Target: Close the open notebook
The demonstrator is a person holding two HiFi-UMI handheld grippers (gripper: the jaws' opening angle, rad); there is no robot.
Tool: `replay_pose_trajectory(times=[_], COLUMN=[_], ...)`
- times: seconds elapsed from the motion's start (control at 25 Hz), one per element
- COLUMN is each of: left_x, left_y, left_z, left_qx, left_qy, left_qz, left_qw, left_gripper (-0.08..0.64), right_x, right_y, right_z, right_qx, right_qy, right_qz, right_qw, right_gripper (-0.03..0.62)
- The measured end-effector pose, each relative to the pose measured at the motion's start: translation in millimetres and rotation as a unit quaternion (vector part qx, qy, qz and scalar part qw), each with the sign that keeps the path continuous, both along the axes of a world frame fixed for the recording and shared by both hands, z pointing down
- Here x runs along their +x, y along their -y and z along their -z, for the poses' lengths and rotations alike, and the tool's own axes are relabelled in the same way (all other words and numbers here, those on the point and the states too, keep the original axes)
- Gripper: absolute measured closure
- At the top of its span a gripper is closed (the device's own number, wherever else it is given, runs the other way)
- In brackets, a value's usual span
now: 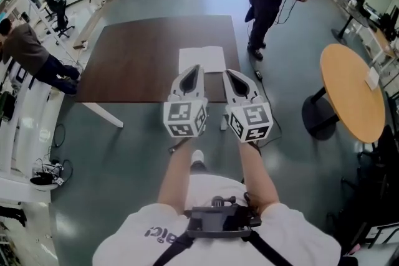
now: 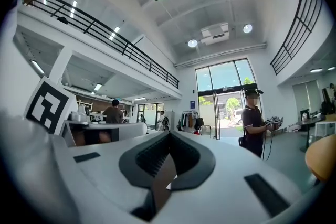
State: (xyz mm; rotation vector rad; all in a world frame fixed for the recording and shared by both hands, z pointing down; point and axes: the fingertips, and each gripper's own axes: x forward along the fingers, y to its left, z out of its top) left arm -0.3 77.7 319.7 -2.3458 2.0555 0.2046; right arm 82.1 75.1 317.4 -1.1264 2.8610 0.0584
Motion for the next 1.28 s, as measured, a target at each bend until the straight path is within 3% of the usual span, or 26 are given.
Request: replay_pose_trajectory(times=[0.24,0.56,1.28], left_x=[-57,-116,-167], left_y=[73,138,215], left_z=[38,32,0], left_qx=[0.030,0.032,-0.001], left_qy=[0.007,-0.001,-0.015], left_qz=[-0.015,-0.022,0.001], left_qw=[0.9994,0.9993,0.9999], left_gripper=[0.554,0.554,0.554], right_x=[-52,-112,-169], right_y=[74,138,222], right_z=[29,26,9], right_qx=[0.015,0.022,0.010], right_qy=[0.023,0.016,0.003], right_qz=[-0.013,-0.011,0.020], right_qw=[1.000,1.000,1.000], right_gripper=[0.589,0.589,0.589])
